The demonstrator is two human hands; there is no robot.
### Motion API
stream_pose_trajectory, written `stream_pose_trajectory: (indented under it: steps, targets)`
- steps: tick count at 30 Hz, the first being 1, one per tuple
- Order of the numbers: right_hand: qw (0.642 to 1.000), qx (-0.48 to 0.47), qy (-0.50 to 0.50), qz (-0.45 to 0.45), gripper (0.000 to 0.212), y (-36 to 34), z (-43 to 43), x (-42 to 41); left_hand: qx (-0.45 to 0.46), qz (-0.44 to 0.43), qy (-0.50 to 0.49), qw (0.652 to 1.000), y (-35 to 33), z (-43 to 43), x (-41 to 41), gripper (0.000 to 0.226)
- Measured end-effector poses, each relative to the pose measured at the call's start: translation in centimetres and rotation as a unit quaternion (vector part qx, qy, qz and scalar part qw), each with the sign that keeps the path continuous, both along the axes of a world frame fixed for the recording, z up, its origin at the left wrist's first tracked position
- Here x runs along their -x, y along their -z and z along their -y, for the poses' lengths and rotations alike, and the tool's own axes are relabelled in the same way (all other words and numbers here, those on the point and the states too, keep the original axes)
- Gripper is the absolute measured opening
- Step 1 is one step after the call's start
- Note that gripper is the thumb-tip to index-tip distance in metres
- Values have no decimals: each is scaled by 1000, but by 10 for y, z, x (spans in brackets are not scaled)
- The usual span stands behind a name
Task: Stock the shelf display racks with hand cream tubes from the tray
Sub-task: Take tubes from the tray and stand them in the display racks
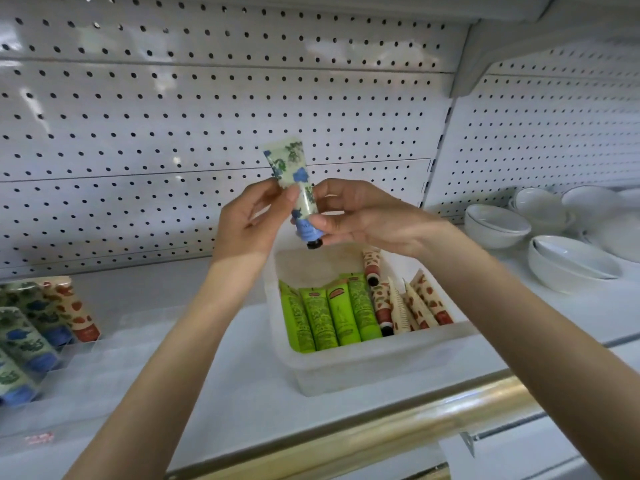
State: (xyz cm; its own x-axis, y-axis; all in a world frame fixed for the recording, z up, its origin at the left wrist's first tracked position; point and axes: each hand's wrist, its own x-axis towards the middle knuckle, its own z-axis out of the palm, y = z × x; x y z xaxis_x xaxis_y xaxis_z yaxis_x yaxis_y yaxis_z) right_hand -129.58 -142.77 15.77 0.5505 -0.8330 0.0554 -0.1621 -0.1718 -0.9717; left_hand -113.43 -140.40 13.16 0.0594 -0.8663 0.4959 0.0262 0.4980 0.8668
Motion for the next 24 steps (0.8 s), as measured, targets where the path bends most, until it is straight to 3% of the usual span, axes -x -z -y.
stream_pose_trajectory:
  steps: [7,12,15,19,24]
  targets:
    - [999,11,6,33,22,0,-10,8,22,-4,20,1000,-5,-11,9,11]
    - [982,-105,-62,143,18,3,2,13,3,-16,23,1000,-2,-13,3,8]
    - [972,-153,8,178,19,7,25,23,-24,-28,25,999,3,-14,-5,13]
    - [977,-127,168,40,9,31,62,40,-57,-50,34,997,10,-16,-15,12]
    - [934,-54,258,-242,49,71,78,47,-68,-53,27,996,15,-20,-23,23]
